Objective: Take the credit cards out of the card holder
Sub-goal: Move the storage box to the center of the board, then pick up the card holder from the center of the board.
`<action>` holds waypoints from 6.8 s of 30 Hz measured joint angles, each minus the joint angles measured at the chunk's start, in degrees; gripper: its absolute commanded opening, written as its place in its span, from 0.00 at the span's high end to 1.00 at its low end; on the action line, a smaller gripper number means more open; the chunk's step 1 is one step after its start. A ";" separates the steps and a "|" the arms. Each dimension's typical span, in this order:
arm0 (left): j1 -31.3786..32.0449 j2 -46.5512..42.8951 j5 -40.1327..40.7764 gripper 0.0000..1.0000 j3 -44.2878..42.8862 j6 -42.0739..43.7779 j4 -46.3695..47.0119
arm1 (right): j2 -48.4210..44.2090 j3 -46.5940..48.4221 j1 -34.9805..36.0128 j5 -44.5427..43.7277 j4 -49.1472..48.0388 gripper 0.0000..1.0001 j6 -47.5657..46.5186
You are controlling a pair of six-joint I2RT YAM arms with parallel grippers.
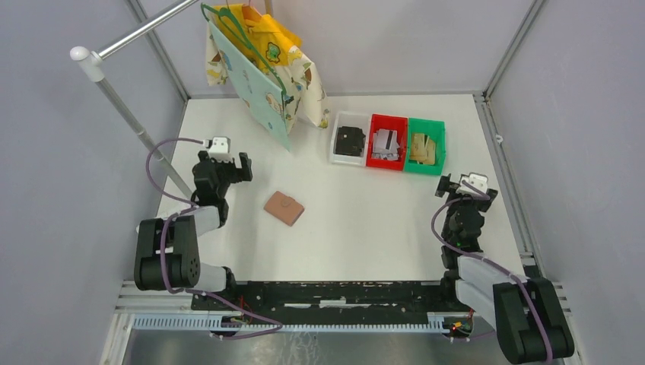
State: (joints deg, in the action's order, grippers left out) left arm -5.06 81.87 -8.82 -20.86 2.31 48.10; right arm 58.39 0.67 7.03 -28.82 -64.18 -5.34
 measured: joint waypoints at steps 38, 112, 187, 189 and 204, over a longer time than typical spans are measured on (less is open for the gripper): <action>1.36 -7.26 -15.87 0.00 -37.73 24.20 -87.08 | 32.72 64.72 27.61 6.10 76.37 0.06 24.96; 11.96 -2.71 -13.88 0.00 -39.91 31.71 -97.72 | 42.05 75.32 36.35 -1.90 84.26 0.17 35.45; 1.90 -2.19 -23.71 0.00 -58.34 14.32 -109.07 | 40.41 61.70 58.93 12.26 63.23 0.33 31.69; 1.92 -2.75 -23.87 0.00 -59.12 12.13 -109.09 | 39.26 61.70 58.86 12.44 62.73 0.33 32.65; 1.92 -8.50 -33.59 0.00 -60.41 4.85 -109.37 | 30.86 61.00 57.81 14.67 56.76 0.33 36.20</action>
State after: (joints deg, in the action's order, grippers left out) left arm -3.14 73.36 -42.41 -81.28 7.16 -61.28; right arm 89.25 61.67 64.84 -14.15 -7.42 30.85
